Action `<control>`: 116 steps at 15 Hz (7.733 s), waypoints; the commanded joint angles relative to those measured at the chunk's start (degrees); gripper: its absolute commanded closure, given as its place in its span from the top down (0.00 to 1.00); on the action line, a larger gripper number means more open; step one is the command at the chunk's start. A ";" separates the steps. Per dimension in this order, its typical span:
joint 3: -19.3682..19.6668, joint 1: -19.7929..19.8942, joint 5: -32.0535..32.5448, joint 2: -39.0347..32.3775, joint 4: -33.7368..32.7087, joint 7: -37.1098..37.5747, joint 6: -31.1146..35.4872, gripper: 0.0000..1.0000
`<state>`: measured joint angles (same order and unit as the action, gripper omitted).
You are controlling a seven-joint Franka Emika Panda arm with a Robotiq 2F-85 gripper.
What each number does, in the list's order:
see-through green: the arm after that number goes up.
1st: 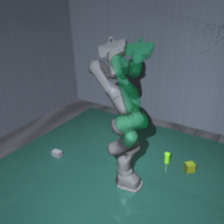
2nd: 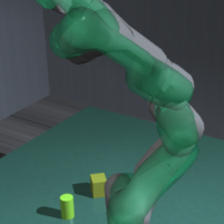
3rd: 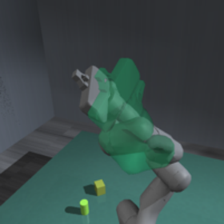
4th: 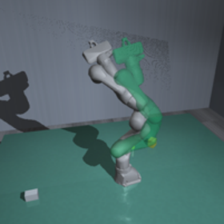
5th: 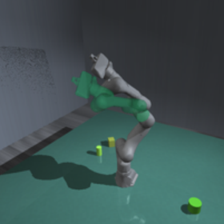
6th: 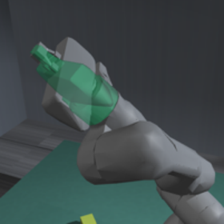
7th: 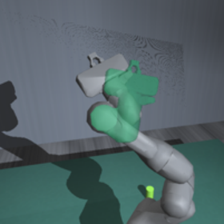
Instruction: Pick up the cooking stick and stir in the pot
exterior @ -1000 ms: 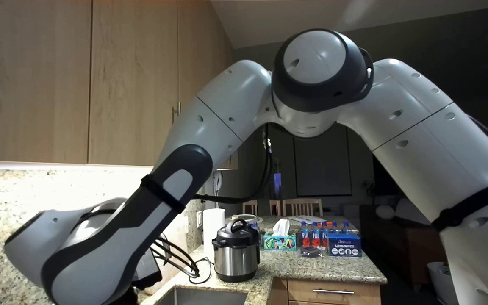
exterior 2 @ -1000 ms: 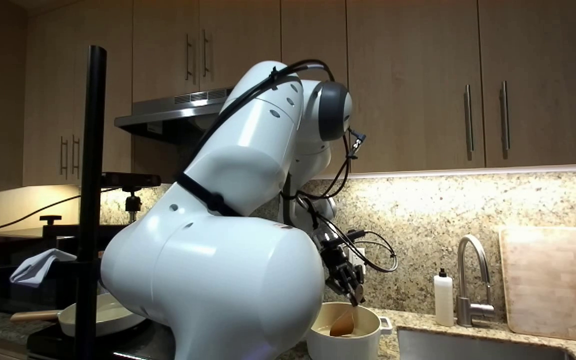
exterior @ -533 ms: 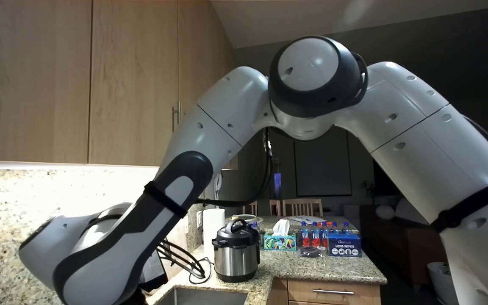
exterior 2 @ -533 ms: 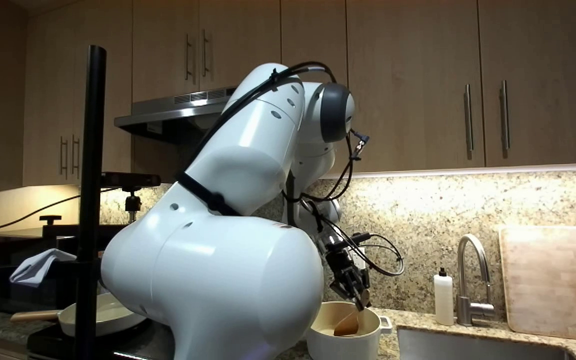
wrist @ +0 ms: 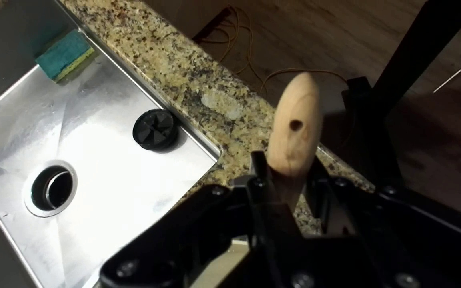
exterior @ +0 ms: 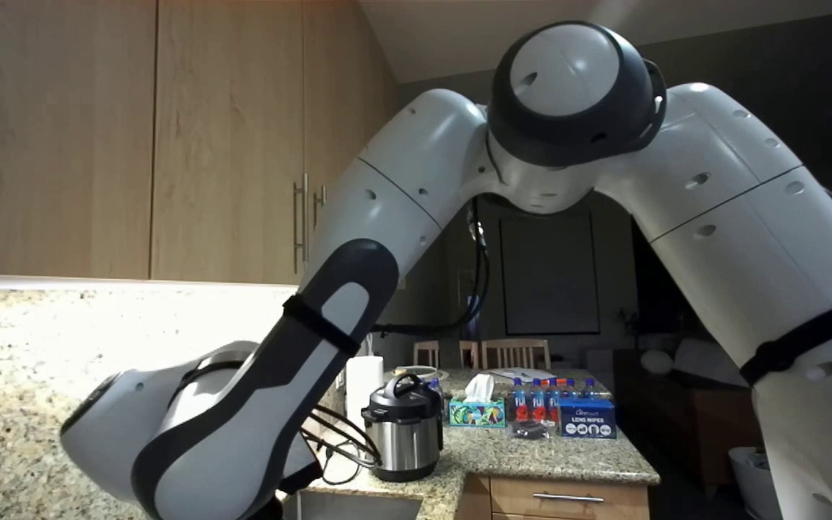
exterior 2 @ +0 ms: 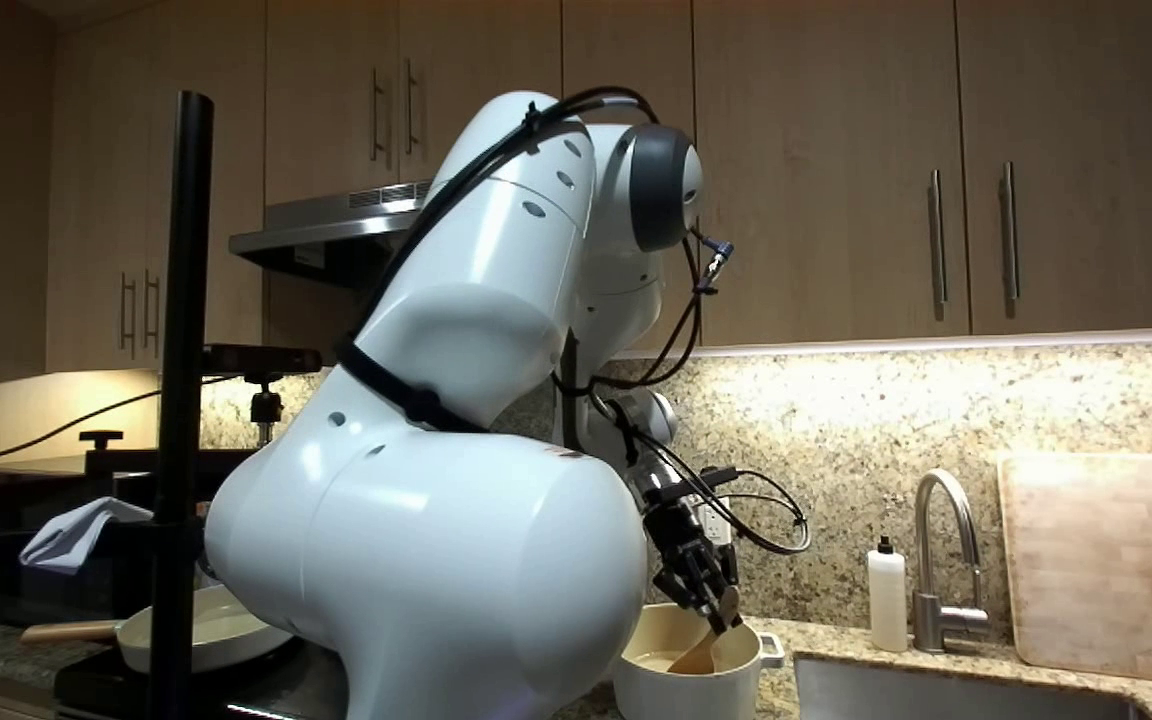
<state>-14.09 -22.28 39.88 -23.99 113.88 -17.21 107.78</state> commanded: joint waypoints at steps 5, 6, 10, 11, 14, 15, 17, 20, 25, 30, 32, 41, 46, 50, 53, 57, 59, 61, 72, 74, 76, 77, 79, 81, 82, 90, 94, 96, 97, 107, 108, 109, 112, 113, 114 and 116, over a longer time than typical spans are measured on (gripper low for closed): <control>-3.49 -0.96 2.54 2.89 3.29 0.21 -0.32 0.09; -3.81 -1.21 2.60 2.45 2.73 0.31 -0.41 0.09; -4.08 -2.16 2.92 0.40 0.01 1.19 0.46 0.09; -3.94 -2.28 2.91 -0.25 -0.84 1.36 0.34 0.09; -3.70 -2.08 3.06 -1.22 -1.88 0.60 0.93 0.09; -3.57 -1.87 2.99 -1.47 -2.02 0.34 1.06 0.09; -3.38 -1.37 3.16 -1.03 -1.15 -0.03 1.85 0.09; -2.56 -0.10 3.27 -0.03 0.71 -0.16 3.36 0.09; -1.08 2.39 4.18 2.13 4.82 -0.30 5.72 0.09; -0.64 4.80 4.38 4.66 8.92 -0.66 7.08 0.09; -0.96 5.02 3.73 4.99 9.27 -0.64 6.85 0.09; -2.72 3.27 -2.70 -0.10 0.95 0.35 4.01 0.09; -2.26 1.74 -4.73 -2.32 -3.61 1.37 4.29 0.09; -1.40 1.39 -3.75 -2.61 -5.54 0.83 3.66 0.09; -0.72 1.54 -3.00 -1.81 -5.46 0.21 3.10 0.09; -0.16 2.14 -2.17 -1.10 -4.86 -1.26 1.69 0.09; 0.13 2.51 -2.32 -0.79 -4.57 -1.39 1.12 0.09; 0.30 3.00 -2.77 -0.32 -4.19 -1.53 1.20 0.09; 0.17 2.76 -3.35 -0.73 -4.61 -0.37 0.76 0.09; 0.05 2.45 -3.60 -0.72 -4.56 0.45 0.89 0.09; -0.34 2.27 -4.00 -0.83 -4.34 0.96 1.56 0.09; -0.57 2.22 -4.38 -0.92 -4.33 1.25 1.78 0.09; -1.11 1.96 -4.68 -1.42 -4.56 1.02 2.50 0.09; -1.37 1.55 -4.44 -2.59 -5.55 0.66 2.84 0.09; -1.34 1.53 -4.58 -3.37 -6.22 0.38 2.88 0.09; 0.29 2.62 -3.06 -0.48 -2.03 1.02 2.88 0.09; 1.10 3.67 -2.11 2.44 1.74 0.53 3.24 0.09; 1.07 3.93 -1.53 3.64 3.63 0.19 3.10 0.09; 1.00 3.98 -1.32 4.04 4.27 0.27 2.98 0.09; -1.19 2.59 -1.77 2.83 3.30 0.46 2.62 0.09; -1.57 2.08 -1.71 2.24 2.55 0.55 2.31 0.09; -1.91 1.69 -1.83 1.82 1.99 0.30 2.21 0.09; -2.35 -0.14 -1.09 -0.27 -0.97 0.95 1.04 0.09; -2.04 -0.80 -0.50 -1.01 -2.13 1.96 0.77 0.09; -1.82 -1.02 -0.56 -1.84 -3.40 2.13 0.82 0.09; -1.17 -1.44 0.12 -2.89 -5.30 4.21 1.15 0.09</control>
<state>-15.97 -23.09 38.15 -24.95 111.72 -16.33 109.78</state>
